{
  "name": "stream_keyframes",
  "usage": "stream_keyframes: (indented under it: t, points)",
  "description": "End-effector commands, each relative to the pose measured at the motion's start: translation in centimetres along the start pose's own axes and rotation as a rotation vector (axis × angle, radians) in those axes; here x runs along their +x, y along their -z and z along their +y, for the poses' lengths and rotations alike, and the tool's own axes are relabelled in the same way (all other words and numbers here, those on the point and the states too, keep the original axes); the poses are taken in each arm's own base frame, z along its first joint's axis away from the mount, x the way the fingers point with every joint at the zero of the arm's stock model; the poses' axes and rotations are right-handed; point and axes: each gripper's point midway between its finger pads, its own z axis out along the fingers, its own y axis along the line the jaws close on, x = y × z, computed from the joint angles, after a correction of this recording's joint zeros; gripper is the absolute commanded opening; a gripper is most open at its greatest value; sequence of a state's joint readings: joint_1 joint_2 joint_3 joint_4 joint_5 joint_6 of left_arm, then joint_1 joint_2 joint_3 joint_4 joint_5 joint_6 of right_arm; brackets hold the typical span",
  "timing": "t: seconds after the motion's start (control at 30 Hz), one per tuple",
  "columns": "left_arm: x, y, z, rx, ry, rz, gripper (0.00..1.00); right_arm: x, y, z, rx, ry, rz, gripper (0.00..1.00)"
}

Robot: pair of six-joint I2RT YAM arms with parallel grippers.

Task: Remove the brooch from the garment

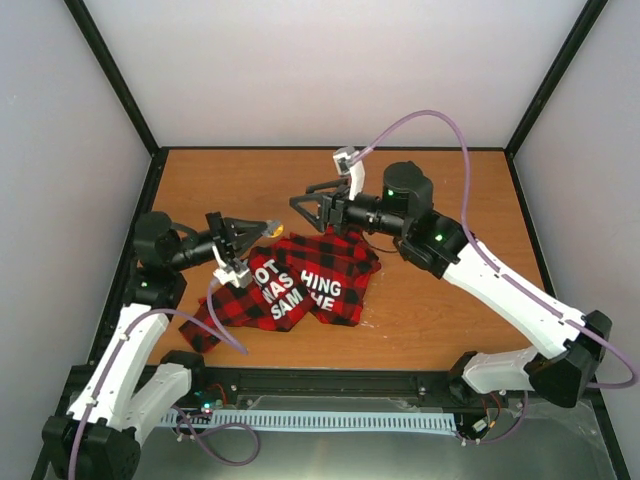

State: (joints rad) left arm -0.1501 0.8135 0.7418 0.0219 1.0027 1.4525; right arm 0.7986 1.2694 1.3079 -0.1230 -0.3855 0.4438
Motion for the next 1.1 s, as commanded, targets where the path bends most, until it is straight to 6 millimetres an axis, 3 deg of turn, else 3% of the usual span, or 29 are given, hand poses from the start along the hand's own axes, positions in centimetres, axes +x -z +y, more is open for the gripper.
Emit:
stream_keyframes:
  t: [0.0,0.4,0.67,0.97,1.07]
  points:
    - [-0.5,0.1,1.1,-0.093,-0.476,0.001,0.01,3.4,-1.5,0.1,-0.066,-0.172,0.154,0.65]
    - [-0.1,0.1,0.4,-0.123,-0.622,0.032,0.01,7.1,-4.2,0.3,-0.206,-0.346,0.286,0.50]
    - [0.0,0.1,0.0,-0.125,-0.643,0.032,0.01,7.1,-4.7,0.5,-0.243,-0.367,0.271,0.29]
    - [0.1,0.0,0.2,-0.141,-0.669,0.040,0.01,7.3,-5.8,0.0,-0.263,-0.392,0.267,0.20]
    - [0.2,0.0,0.0,-0.135,-0.665,0.036,0.03,7.3,-6.1,0.0,-0.296,-0.397,0.264,0.06]
